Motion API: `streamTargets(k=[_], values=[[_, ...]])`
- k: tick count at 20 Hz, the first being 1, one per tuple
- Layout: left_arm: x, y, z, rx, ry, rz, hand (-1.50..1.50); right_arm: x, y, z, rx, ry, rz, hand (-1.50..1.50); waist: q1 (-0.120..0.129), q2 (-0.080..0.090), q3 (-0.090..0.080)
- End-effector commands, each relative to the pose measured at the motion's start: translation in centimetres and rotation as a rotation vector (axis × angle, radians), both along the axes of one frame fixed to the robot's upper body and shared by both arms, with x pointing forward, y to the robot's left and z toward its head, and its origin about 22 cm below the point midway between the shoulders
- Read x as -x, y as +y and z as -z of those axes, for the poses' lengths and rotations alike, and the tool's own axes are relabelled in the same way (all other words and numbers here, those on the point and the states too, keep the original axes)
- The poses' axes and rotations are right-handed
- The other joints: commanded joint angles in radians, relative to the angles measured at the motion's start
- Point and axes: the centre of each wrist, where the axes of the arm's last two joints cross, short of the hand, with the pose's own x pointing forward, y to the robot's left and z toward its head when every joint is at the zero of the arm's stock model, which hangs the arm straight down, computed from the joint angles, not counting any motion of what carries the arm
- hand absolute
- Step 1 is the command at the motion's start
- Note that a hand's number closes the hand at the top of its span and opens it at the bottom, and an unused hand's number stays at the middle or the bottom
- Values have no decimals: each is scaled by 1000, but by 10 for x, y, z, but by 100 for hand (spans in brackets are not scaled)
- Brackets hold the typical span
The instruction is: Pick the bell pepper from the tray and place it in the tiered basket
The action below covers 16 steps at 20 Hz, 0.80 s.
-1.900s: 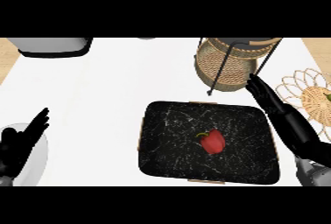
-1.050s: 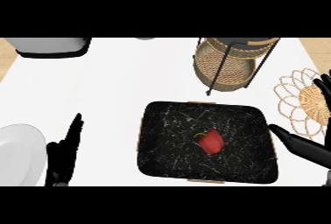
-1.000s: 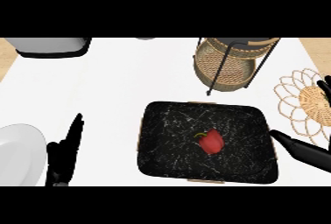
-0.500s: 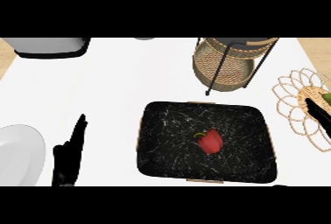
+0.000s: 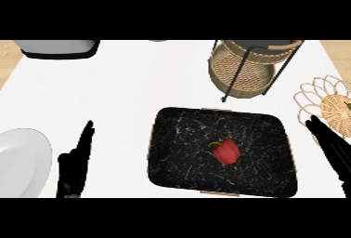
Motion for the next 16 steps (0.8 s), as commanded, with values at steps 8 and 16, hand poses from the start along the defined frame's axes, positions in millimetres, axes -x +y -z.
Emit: streamTargets(k=[8, 16], values=[[-5, -2, 17, 18, 26, 20, 0, -5, 79, 25, 269, -6, 108, -150, 2, 4, 0], [-11, -11, 22, 20, 41, 14, 0, -24, 123, 39, 373, 133, 159, -150, -2, 6, 1]])
